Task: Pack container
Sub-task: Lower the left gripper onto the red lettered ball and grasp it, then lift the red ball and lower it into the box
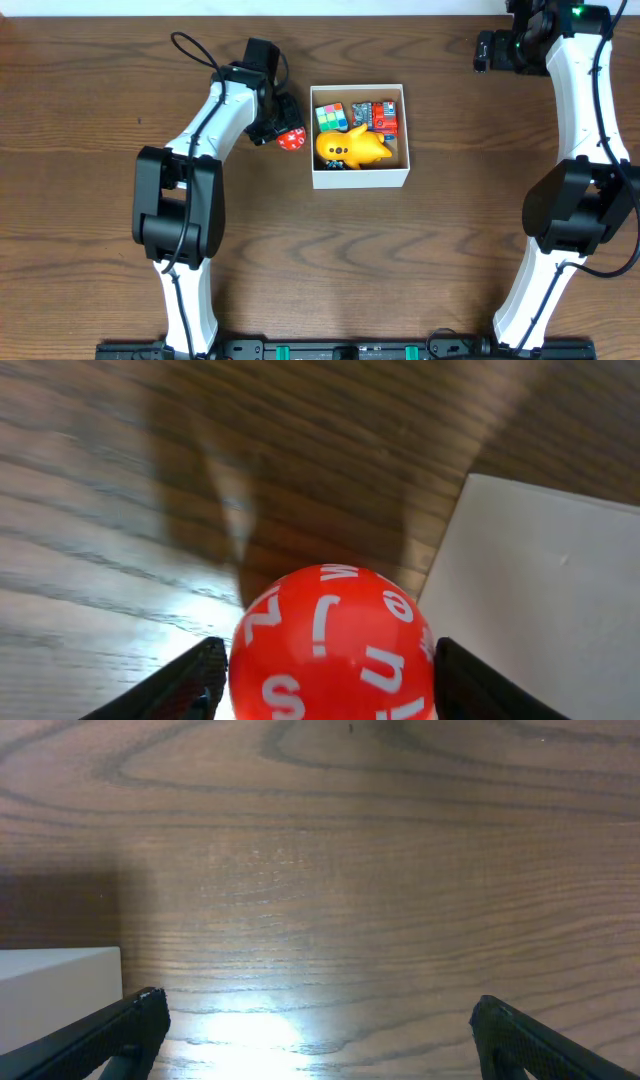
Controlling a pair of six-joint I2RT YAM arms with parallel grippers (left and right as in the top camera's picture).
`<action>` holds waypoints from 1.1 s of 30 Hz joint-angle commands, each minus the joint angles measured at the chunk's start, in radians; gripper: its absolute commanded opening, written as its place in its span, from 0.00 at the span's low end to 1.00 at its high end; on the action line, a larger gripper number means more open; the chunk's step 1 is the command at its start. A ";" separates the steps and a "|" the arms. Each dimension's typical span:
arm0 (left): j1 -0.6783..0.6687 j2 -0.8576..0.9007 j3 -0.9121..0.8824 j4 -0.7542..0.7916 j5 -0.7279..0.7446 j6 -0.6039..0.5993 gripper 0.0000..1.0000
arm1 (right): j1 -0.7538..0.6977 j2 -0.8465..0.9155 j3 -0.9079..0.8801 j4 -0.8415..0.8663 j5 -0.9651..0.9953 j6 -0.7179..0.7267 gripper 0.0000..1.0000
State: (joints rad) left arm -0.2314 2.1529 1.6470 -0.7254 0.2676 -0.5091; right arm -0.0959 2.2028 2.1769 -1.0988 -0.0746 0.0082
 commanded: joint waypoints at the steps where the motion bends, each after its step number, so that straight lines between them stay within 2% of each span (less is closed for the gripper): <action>1: 0.006 0.028 0.000 -0.014 -0.021 -0.001 0.47 | -0.006 0.000 0.019 0.000 -0.004 0.013 0.99; 4: 0.017 0.021 0.003 -0.016 -0.012 -0.002 0.22 | -0.006 0.000 0.019 0.000 -0.004 0.013 0.99; 6: 0.026 0.010 0.019 -0.041 -0.006 -0.001 0.15 | -0.006 0.000 0.019 0.000 -0.004 0.014 0.99; 13: 0.058 -0.091 0.060 -0.066 -0.006 0.004 0.13 | -0.006 0.000 0.019 0.000 -0.004 0.013 0.99; 17: 0.053 -0.184 0.060 -0.008 -0.005 0.026 0.06 | -0.006 0.000 0.019 0.000 -0.004 0.013 0.99; 19: 0.047 -0.231 0.061 0.042 0.019 0.041 0.06 | -0.006 0.000 0.019 0.000 -0.004 0.013 0.99; 23: 0.016 -0.307 0.061 0.197 0.136 0.191 0.06 | -0.006 0.000 0.019 0.000 -0.004 0.013 0.99; 27: -0.042 -0.330 0.061 0.332 0.361 0.479 0.06 | -0.006 0.000 0.019 0.000 -0.004 0.013 0.99; 30: -0.078 -0.327 0.061 0.301 0.407 0.639 0.06 | -0.006 0.000 0.019 0.000 -0.004 0.013 0.99; 33: -0.106 -0.314 0.059 0.203 0.406 0.801 0.06 | -0.006 0.000 0.019 0.000 -0.004 0.013 0.99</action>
State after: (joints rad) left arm -0.3218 1.8168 1.7069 -0.4789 0.5957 0.0296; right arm -0.0959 2.2028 2.1769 -1.0988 -0.0746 0.0086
